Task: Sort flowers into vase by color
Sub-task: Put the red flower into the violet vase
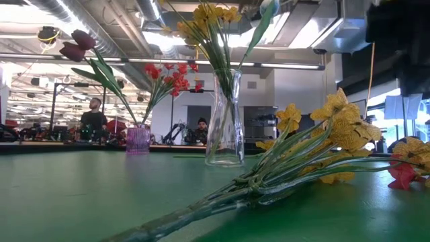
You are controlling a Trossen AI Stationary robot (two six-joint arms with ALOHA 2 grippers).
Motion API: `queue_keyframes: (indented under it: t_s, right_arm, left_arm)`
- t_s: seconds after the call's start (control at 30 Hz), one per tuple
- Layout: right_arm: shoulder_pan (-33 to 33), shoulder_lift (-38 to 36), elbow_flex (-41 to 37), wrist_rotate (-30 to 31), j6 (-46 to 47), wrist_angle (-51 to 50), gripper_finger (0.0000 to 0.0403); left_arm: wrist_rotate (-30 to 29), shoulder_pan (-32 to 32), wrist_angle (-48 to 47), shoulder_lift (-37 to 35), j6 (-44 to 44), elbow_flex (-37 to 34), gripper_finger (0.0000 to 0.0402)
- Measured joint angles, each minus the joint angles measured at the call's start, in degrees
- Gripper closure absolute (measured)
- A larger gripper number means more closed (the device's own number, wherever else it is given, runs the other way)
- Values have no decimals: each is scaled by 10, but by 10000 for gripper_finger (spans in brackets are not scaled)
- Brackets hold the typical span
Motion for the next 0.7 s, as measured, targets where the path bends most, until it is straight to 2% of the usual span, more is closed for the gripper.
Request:
queue_keyframes:
  t_s: [0.23,0.43,0.7]
  right_arm:
    - [118,120,0,-31,173,2,104]
    - [195,185,0,-36,299,74,104]
    - [234,266,0,-10,364,178,104]
  left_arm:
    - [0,-3,-13,39,-23,0,310]
    - [1,-3,-20,50,-23,0,320]
    - [3,-3,-36,50,-36,0,331]
